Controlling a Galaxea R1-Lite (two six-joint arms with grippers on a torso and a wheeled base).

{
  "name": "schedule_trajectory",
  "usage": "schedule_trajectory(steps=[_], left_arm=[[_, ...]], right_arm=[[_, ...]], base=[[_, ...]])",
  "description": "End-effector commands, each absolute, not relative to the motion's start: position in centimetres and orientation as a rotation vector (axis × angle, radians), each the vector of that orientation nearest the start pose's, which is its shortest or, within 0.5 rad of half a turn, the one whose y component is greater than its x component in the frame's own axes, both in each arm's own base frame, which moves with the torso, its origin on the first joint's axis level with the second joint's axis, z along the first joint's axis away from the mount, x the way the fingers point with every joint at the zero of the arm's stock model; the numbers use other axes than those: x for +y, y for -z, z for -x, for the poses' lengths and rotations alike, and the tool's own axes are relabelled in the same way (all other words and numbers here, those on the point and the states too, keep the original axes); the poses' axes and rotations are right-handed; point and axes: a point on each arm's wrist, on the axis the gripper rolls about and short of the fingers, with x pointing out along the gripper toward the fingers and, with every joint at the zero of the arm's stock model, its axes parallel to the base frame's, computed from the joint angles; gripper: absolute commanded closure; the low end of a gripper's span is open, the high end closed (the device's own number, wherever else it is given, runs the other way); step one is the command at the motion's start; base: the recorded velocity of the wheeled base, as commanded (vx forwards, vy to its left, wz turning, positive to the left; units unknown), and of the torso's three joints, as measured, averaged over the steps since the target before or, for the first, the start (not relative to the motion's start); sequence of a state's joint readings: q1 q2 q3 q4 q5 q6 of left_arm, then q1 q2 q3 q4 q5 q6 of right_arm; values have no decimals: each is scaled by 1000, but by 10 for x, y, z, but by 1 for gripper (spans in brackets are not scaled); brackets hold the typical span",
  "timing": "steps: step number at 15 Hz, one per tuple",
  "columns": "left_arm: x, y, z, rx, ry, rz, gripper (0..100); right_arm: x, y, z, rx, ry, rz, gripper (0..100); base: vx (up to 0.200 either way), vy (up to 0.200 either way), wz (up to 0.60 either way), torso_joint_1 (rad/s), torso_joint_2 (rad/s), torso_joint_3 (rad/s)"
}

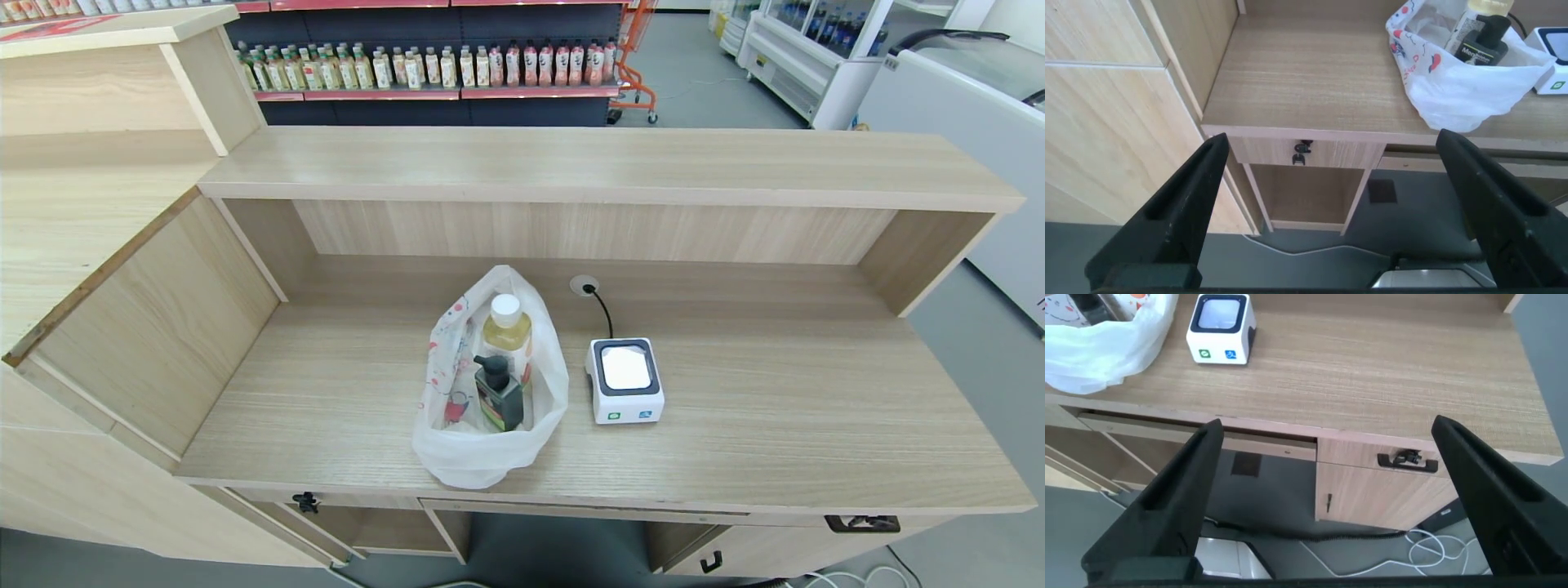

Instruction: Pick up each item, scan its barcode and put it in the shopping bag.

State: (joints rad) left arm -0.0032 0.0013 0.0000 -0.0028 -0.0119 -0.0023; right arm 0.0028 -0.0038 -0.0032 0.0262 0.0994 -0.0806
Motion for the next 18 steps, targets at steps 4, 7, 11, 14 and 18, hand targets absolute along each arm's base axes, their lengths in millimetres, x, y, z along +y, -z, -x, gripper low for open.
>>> schedule_trajectory(steps=[4,7,11,14,18], left_arm=[[0,-76,23,-2,15,3,0],[0,-76,23,-2,15,3,0],[0,-76,23,-2,15,3,0],[0,-76,23,-2,17,-12,0],[0,-76,23,-2,17,-12,0]], right_arm=[[2,-74,23,19,-104,80,0],[2,-74,23,19,-104,80,0],[2,-74,23,19,-104,80,0],[2,-74,23,19,-104,80,0],[2,-74,23,19,-104,80,0]], base=[[0,0,0,0,0,0],[0,0,0,0,0,0],[0,0,0,0,0,0],[0,-67,0,1,1,4],[0,-200,0,2,4,1]])
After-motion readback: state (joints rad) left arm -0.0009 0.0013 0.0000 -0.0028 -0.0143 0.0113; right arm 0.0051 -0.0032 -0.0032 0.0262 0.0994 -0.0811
